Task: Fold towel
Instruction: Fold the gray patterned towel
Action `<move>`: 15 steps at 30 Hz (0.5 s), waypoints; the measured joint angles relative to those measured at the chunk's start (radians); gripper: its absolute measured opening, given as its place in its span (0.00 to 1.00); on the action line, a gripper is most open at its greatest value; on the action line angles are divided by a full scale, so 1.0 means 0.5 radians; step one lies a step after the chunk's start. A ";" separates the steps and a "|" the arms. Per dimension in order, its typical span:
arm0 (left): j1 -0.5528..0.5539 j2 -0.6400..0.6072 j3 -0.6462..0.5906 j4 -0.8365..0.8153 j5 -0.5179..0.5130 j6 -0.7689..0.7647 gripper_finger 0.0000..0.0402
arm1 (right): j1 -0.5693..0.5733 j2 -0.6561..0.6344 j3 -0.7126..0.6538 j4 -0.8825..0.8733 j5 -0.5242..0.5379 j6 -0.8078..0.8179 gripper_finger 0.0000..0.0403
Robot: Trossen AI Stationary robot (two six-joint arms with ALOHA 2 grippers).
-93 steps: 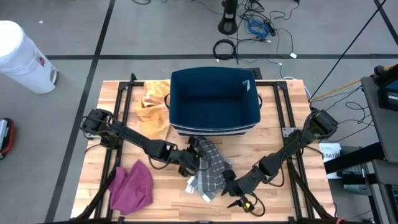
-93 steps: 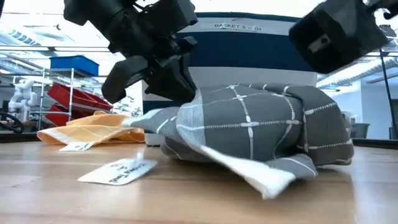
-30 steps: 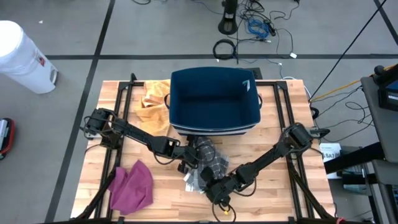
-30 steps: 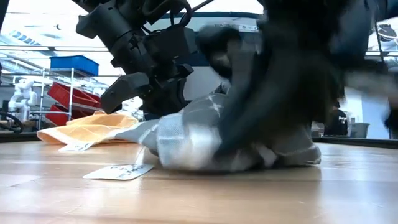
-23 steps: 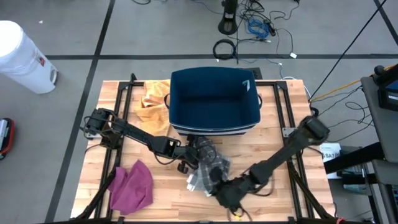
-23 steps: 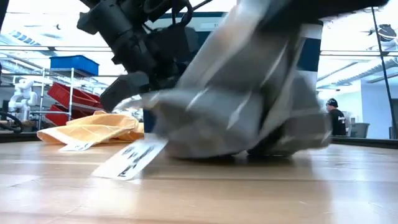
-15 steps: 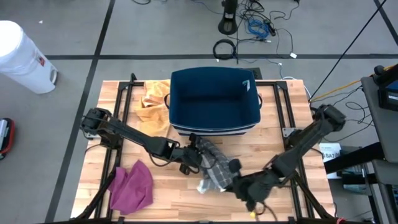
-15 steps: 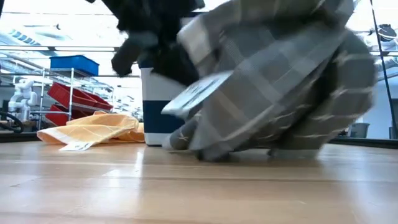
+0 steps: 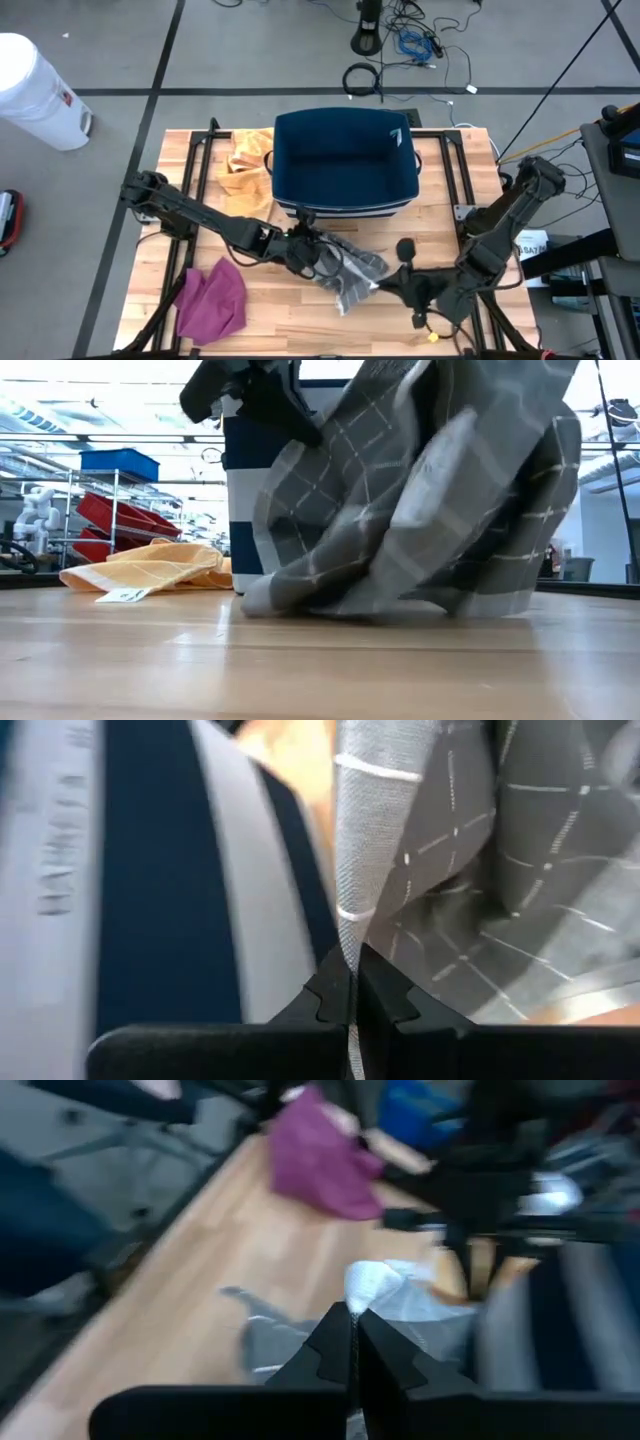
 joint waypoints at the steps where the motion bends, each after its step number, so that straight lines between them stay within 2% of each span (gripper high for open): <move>1: -0.019 -0.005 0.017 -0.006 -0.070 0.012 0.01 | 0.017 -0.027 0.000 -0.003 0.088 -0.024 0.00; 3: -0.043 -0.018 0.062 0.009 -0.146 0.053 0.01 | 0.046 -0.078 0.000 0.012 0.253 -0.078 0.00; 8: -0.043 -0.034 0.106 0.006 -0.165 -0.006 0.01 | 0.110 -0.172 0.001 0.052 0.616 -0.234 0.00; 11: 0.011 -0.033 0.101 0.013 -0.107 -0.116 0.01 | 0.126 -0.229 0.001 0.052 0.705 -0.289 0.00; 15: 0.118 -0.033 0.076 0.033 0.051 -0.289 0.02 | 0.123 -0.275 0.000 0.040 0.705 -0.308 0.00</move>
